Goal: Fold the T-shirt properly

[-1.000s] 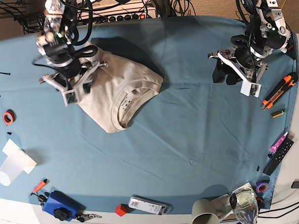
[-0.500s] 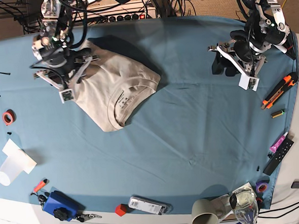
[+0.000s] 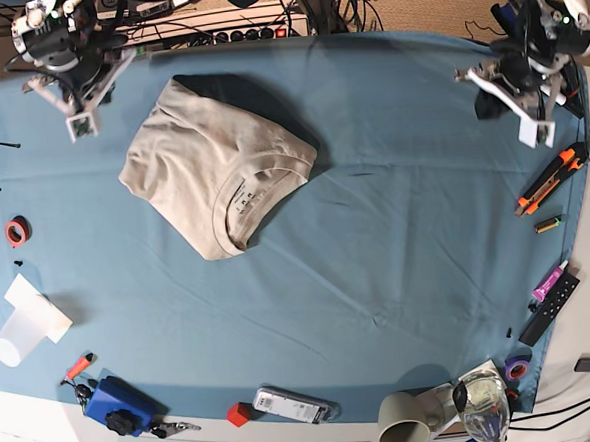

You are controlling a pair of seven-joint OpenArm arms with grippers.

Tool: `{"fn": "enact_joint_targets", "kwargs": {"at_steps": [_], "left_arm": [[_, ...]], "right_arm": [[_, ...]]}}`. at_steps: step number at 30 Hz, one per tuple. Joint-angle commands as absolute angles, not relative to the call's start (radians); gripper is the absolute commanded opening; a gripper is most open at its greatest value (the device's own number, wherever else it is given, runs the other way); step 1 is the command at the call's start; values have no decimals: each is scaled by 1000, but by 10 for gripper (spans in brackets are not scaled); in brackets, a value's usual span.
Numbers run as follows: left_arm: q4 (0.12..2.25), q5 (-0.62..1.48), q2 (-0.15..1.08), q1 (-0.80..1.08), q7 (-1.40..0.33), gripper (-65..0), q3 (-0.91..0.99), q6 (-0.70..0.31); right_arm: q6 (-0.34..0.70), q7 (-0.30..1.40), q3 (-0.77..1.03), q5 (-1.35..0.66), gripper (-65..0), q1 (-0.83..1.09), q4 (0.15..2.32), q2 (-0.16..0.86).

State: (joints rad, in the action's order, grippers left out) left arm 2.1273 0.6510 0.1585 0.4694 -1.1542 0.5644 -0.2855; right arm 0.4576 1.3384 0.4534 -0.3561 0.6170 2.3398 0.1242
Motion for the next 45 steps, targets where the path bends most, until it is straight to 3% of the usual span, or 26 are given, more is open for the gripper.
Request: {"fn": "enact_joint_targets", "kwargs": {"at_steps": [1, 7, 13, 23, 31, 34, 39, 45], "left_arm": [[2146, 675, 167, 487, -1158, -650, 568, -290], [2146, 631, 167, 599, -1172, -650, 568, -290], [2145, 620, 166, 719, -1145, -650, 568, -290], [2112, 534, 122, 900, -1068, -650, 565, -290], [1906, 480, 77, 869, -985, -650, 565, -294], [1790, 459, 61, 818, -971, -650, 565, -342], [1547, 404, 61, 710, -923, -650, 565, -342], [1259, 286, 62, 580, -798, -650, 565, -342]], "right_arm": [[471, 1354, 473, -379, -650, 643, 2356, 130], [527, 1396, 495, -508, -650, 780, 2356, 130], [558, 1396, 495, -505, -650, 883, 2346, 130], [642, 1349, 484, -505, -650, 884, 1960, 166], [663, 1304, 413, -505, -650, 761, 1564, 277], [663, 1278, 369, -504, -650, 700, 1442, 307], [664, 1235, 279, -481, -650, 587, 1250, 326], [665, 1003, 154, -338, -650, 464, 1022, 330]]}}
